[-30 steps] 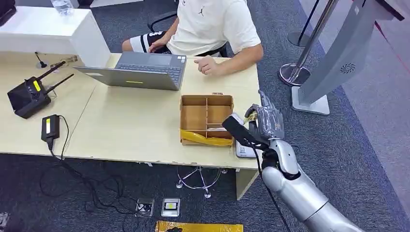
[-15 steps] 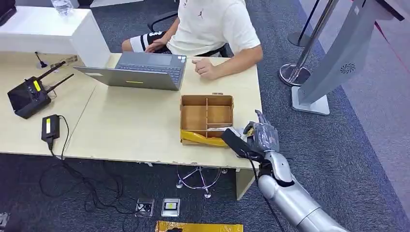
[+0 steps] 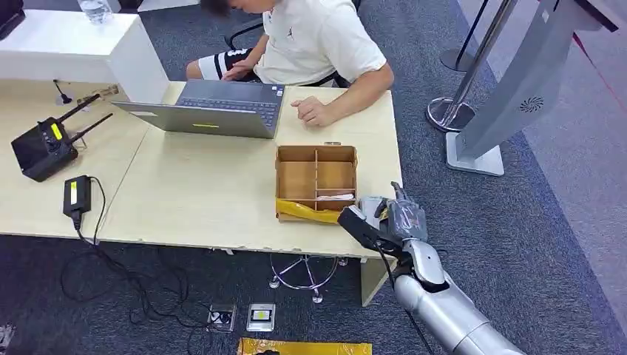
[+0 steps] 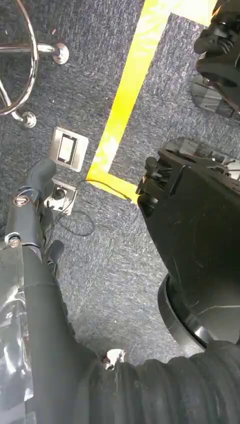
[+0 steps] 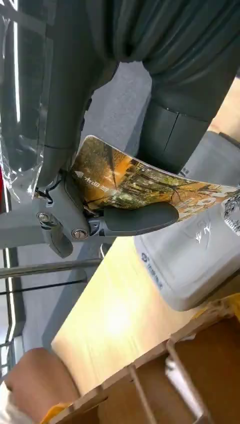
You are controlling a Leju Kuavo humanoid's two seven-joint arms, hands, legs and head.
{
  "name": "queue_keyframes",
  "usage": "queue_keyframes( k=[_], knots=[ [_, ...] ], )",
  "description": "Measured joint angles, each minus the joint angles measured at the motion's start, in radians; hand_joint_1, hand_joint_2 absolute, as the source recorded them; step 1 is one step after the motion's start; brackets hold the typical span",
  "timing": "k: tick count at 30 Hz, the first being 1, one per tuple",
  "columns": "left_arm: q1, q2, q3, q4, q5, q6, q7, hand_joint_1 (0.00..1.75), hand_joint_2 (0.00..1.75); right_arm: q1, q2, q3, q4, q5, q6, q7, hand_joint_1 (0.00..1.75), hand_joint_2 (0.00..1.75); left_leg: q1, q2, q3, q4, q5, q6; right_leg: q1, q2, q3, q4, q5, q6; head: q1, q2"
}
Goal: Pass the card to the sensor for recognition and then transmit it.
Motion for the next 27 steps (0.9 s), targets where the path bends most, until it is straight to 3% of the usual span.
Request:
queue_keyframes(
  k=[6,12,19,27],
  knots=[
    [0.000,0.000,0.000,0.000,0.000,-0.008,0.004,0.00,1.75,0.000,0.000,0.002,0.014,0.016,0.023,0.011,1.75,1.75,0.000,0.000,0.000,0.000,0.000,0.000,0.000,0.000,0.000,0.000,0.000,0.000,0.000,0.000],
    [0.000,0.000,0.000,0.000,0.002,-0.006,0.005,0.00,1.75,-0.002,0.000,0.001,0.014,0.042,-0.011,0.011,1.75,1.75,0.000,0.000,0.000,0.000,0.000,0.000,0.000,0.000,0.000,0.000,0.000,0.000,0.000,0.000],
    [0.000,0.000,0.000,0.000,0.001,-0.006,0.008,0.00,1.75,-0.016,-0.005,-0.032,-0.054,0.089,-0.125,-0.006,1.75,1.75,0.000,0.000,0.000,0.000,0.000,0.000,0.000,0.000,0.000,0.000,0.000,0.000,0.000,0.000],
    [0.002,0.000,0.000,0.000,0.003,0.005,0.006,0.00,1.75,-0.031,-0.027,-0.095,-0.259,0.151,-0.268,-0.055,1.75,1.75,0.000,0.000,0.000,0.000,0.000,0.000,0.000,0.000,0.000,0.000,0.000,0.000,0.000,0.000]
  ],
)
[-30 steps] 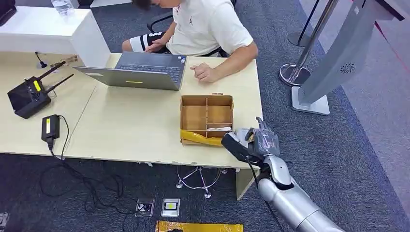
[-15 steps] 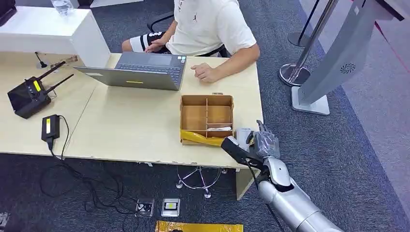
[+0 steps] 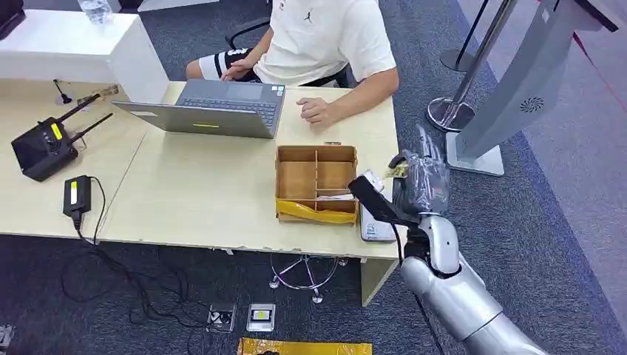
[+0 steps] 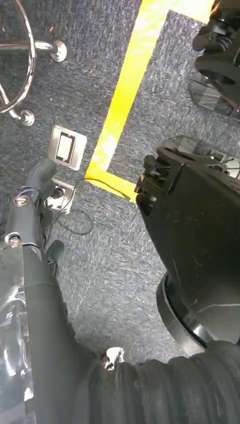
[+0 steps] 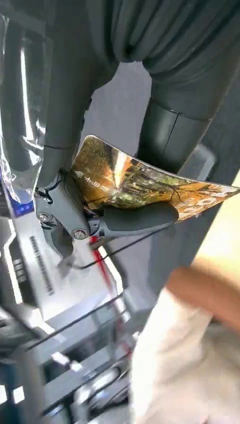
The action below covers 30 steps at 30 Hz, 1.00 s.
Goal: Pass the card to the sensor for recognition and then transmit it.
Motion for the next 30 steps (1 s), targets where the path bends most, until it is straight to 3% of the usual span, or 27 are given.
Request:
queue_keyframes(
  k=[6,13,18,22,24,28,30],
  knots=[
    [0.002,0.000,0.000,0.000,0.023,0.020,0.000,0.00,1.75,-0.040,0.000,-0.004,-0.196,0.024,-0.026,-0.041,1.75,1.75,0.000,0.001,0.000,0.000,0.000,0.000,0.000,0.001,0.000,0.000,0.000,0.000,0.000,0.000],
    [-0.005,-0.002,0.000,0.000,-0.002,-0.014,-0.002,0.00,1.75,-0.121,0.062,0.085,-0.352,0.023,0.164,-0.101,1.75,1.75,0.001,0.001,0.000,0.000,0.001,-0.001,0.001,0.001,0.000,0.001,0.000,0.000,0.000,0.000],
    [-0.013,-0.004,-0.001,0.001,-0.035,-0.060,-0.003,0.00,1.75,-0.194,0.130,0.153,-0.309,-0.006,0.275,-0.091,1.75,1.75,0.001,0.001,0.000,-0.001,0.001,-0.002,0.001,0.001,0.000,0.001,0.000,0.000,0.000,0.000],
    [-0.016,-0.006,0.000,0.004,-0.022,-0.060,-0.003,0.00,1.75,-0.267,0.174,0.182,-0.169,0.013,0.274,-0.084,1.75,1.75,0.001,0.001,0.000,0.000,0.002,-0.002,0.001,0.001,0.000,0.001,0.000,-0.001,0.000,0.000],
    [-0.009,-0.006,0.008,0.009,0.031,-0.015,0.000,0.00,1.75,-0.289,0.190,0.192,-0.077,0.022,0.268,-0.081,1.75,1.75,0.001,0.000,0.000,0.000,0.002,-0.002,0.001,0.001,0.001,0.001,0.000,-0.001,0.001,0.000],
    [0.026,0.004,0.057,0.013,0.205,0.178,0.000,0.00,1.75,-0.288,0.188,0.203,0.011,0.038,0.279,-0.055,1.75,1.75,0.001,0.000,-0.001,0.000,0.002,-0.002,0.001,0.000,0.000,0.001,0.000,-0.001,0.001,0.000],
    [0.038,0.008,0.079,0.014,0.291,0.222,-0.013,0.00,1.75,-0.283,0.186,0.208,0.033,0.040,0.299,-0.037,1.75,1.75,0.001,0.000,-0.001,0.000,0.001,-0.003,0.001,0.002,-0.001,0.001,0.000,-0.001,0.000,0.000]
  ],
)
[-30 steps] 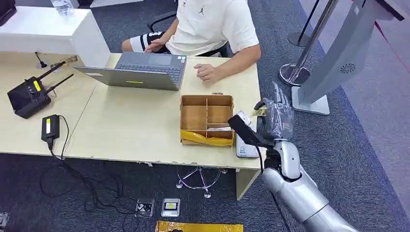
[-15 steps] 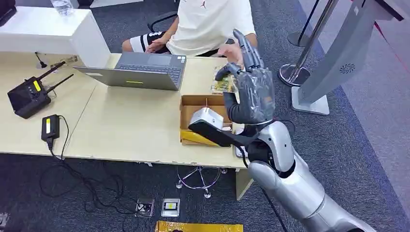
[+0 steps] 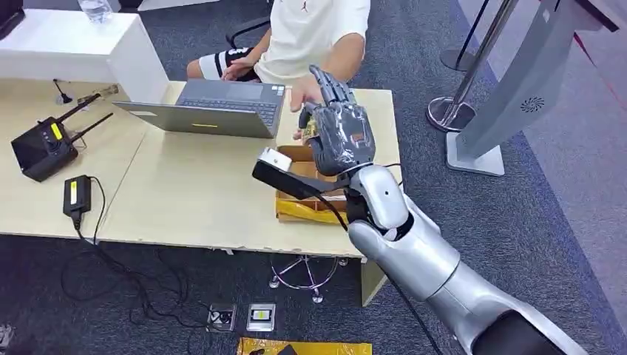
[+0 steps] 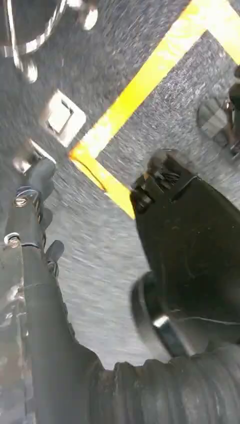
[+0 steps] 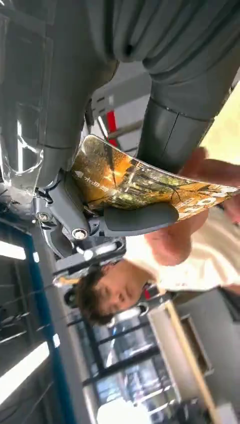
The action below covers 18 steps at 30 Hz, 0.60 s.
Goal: Pass the card to the sensor for recognition and then transmit it.
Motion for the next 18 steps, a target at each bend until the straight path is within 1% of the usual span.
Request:
queue_keyframes(
  k=[3,7,9,11,15,18],
  knots=[
    [0.013,0.019,0.036,0.005,0.161,0.055,-0.019,0.00,1.75,0.015,-0.006,0.005,0.013,0.002,0.027,0.025,1.75,1.75,0.000,0.000,0.000,0.000,-0.001,-0.001,0.000,0.000,-0.001,0.000,0.000,-0.001,0.001,0.000],
    [0.021,0.039,0.098,0.018,0.315,0.093,-0.013,0.00,1.75,0.020,-0.014,0.008,0.023,0.004,0.042,0.040,1.75,1.75,0.001,0.000,0.000,0.000,-0.001,-0.001,0.001,0.000,-0.001,0.000,-0.001,-0.001,0.001,0.000],
    [0.024,0.044,0.118,0.024,0.353,0.091,-0.017,0.00,1.75,0.021,-0.017,0.008,0.023,0.006,0.043,0.044,1.75,1.75,0.001,0.000,0.000,0.000,0.000,-0.001,0.001,0.000,-0.001,0.000,0.000,-0.001,0.001,0.000],
    [0.024,0.050,0.127,0.032,0.366,0.086,-0.019,0.00,1.75,0.021,-0.022,0.008,0.023,0.009,0.049,0.048,1.75,1.75,0.001,0.000,0.000,0.000,0.000,-0.001,0.001,0.000,-0.001,0.000,0.000,-0.001,0.001,0.000],
    [0.024,0.055,0.150,0.049,0.391,0.117,-0.003,0.00,1.75,0.021,-0.027,0.009,0.023,0.017,0.060,0.052,1.75,1.75,0.001,0.000,0.000,0.000,0.000,-0.001,0.001,0.000,-0.001,0.000,0.000,-0.001,0.001,0.000],
    [0.025,0.077,0.157,0.052,0.424,0.148,0.011,0.00,1.75,0.021,-0.029,0.014,0.023,0.021,0.066,0.060,1.75,1.75,0.001,0.000,0.000,0.000,0.000,-0.002,0.001,0.000,-0.001,0.000,0.000,-0.001,0.000,0.000]
  ],
)
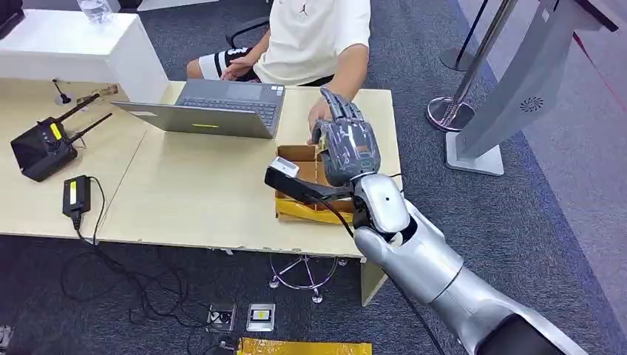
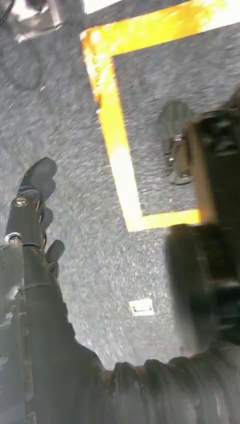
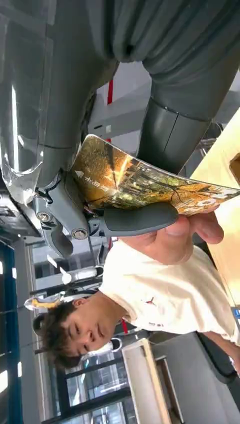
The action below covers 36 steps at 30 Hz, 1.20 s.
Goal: Pass the card to the sensor for recognition and then transmit it.
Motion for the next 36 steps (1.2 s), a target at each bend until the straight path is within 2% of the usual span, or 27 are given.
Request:
queue_keyframes(
  k=[3,6,10,13,17,19,22,24,28,29,30,31,36],
  knots=[
    [0.000,0.021,0.001,-0.001,0.020,0.039,0.010,0.00,1.75,0.000,-0.001,0.000,0.000,0.000,0.004,0.001,1.75,1.75,0.000,0.000,0.000,0.000,0.000,0.000,0.000,0.000,0.000,0.000,0.000,0.000,0.000,0.000],
    [0.000,0.035,0.008,-0.008,0.017,0.044,0.013,0.00,1.75,0.000,-0.001,0.003,0.000,0.000,0.005,0.000,1.75,1.75,0.001,0.000,0.000,0.000,0.000,0.000,0.001,0.000,0.000,0.000,0.000,0.000,0.000,0.000],
    [0.003,0.041,0.066,-0.006,-0.036,0.044,-0.028,0.00,1.75,0.000,0.000,0.006,0.000,-0.001,0.005,-0.002,1.75,1.75,0.001,0.000,0.000,0.000,0.000,0.000,0.001,0.000,0.000,0.000,0.000,0.000,0.000,0.000],
    [0.007,0.038,0.157,-0.005,-0.109,0.044,-0.045,0.00,1.75,0.000,0.000,0.009,0.000,-0.003,0.004,-0.002,1.75,1.75,0.001,0.000,0.000,0.000,0.000,0.000,0.001,0.000,0.000,0.000,0.000,0.000,0.000,0.000],
    [0.015,0.025,0.294,0.003,-0.258,0.044,-0.043,0.00,1.75,0.000,-0.004,0.009,-0.001,-0.008,0.001,0.001,1.75,1.75,0.001,0.000,0.000,0.000,0.000,0.000,0.001,0.000,0.000,0.000,0.000,0.000,0.000,0.000],
    [0.019,0.015,0.382,0.007,-0.366,0.044,-0.033,0.00,1.75,0.000,-0.007,0.009,-0.001,-0.013,-0.003,0.003,1.75,1.75,0.001,0.000,0.000,0.000,0.000,0.000,0.001,0.000,0.000,0.000,0.000,0.000,0.000,0.000],
    [0.036,-0.004,0.495,0.005,-0.528,0.044,0.020,0.00,1.75,0.000,-0.011,0.008,-0.003,-0.021,-0.009,0.004,1.75,1.75,0.001,0.001,0.000,0.000,0.000,0.000,0.001,0.001,0.000,0.000,0.000,0.000,0.000,0.000],
    [0.051,-0.018,0.580,-0.005,-0.586,0.044,0.044,0.00,1.75,0.000,-0.015,0.008,-0.008,-0.024,-0.010,0.005,1.75,1.75,0.001,0.001,0.000,0.000,-0.001,-0.001,0.001,0.002,0.000,0.000,0.000,0.000,0.000,0.000],
    [0.076,-0.042,0.692,-0.029,-0.646,0.044,0.060,0.00,1.75,0.000,-0.018,0.005,-0.010,-0.027,-0.011,0.005,1.75,1.75,0.001,0.001,0.000,0.000,-0.001,-0.001,0.001,0.001,-0.001,0.000,0.000,0.000,0.000,0.000],
    [0.080,-0.048,0.717,-0.038,-0.653,0.044,0.062,0.00,1.75,0.000,-0.018,0.005,-0.010,-0.027,-0.011,0.005,1.47,1.75,0.001,0.001,0.000,0.000,-0.001,-0.001,0.001,0.001,0.000,0.000,0.000,0.000,0.000,0.000],
    [0.084,-0.052,0.739,-0.043,-0.652,0.044,0.062,0.00,1.75,0.000,-0.019,0.005,-0.010,-0.028,-0.012,0.005,0.07,1.75,0.001,0.001,0.000,0.000,-0.001,-0.001,0.001,0.001,0.000,0.000,0.000,0.000,0.000,0.000],
    [0.087,-0.056,0.753,-0.047,-0.643,0.044,0.062,0.00,1.75,0.000,-0.019,0.005,-0.010,-0.029,-0.014,0.003,0.00,1.75,0.001,0.001,0.000,0.000,-0.001,-0.001,0.001,0.001,0.000,0.000,0.000,0.000,0.000,0.000],
    [0.097,-0.069,0.809,-0.068,-0.596,0.044,0.056,0.00,1.75,0.000,-0.019,0.005,-0.010,-0.023,-0.047,-0.003,0.00,1.75,0.001,0.001,0.000,0.000,-0.001,-0.001,0.001,0.001,0.000,0.000,0.000,0.000,0.000,0.000]
  ],
)
